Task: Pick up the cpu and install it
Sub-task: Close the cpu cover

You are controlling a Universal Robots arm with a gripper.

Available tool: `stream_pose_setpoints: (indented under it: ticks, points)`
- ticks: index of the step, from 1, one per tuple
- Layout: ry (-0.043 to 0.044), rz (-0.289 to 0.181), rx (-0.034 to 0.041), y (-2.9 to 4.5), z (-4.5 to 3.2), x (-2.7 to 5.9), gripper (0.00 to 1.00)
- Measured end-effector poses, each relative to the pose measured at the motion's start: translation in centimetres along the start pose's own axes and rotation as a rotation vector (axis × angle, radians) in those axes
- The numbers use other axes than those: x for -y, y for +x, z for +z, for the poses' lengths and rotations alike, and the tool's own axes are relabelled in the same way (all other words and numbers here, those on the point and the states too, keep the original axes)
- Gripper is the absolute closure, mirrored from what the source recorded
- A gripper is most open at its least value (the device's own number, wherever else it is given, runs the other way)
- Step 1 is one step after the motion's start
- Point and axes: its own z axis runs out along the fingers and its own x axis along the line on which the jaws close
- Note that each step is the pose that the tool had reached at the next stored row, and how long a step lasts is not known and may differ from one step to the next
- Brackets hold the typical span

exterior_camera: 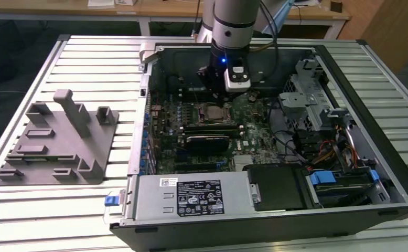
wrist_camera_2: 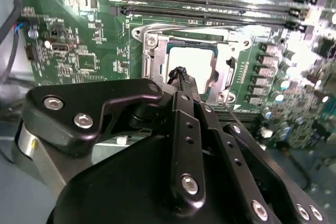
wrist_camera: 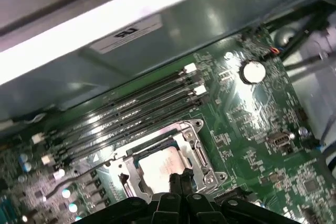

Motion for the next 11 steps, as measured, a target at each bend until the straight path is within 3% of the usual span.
stream_pose_setpoints:
  ticks: [8, 11]
  points:
    - [0.0004, -0.139, 0.0036, 0.00, 0.06, 0.00, 0.89]
    - [-0.0007, -0.164, 0.0132, 0.01, 0.09, 0.01, 0.89]
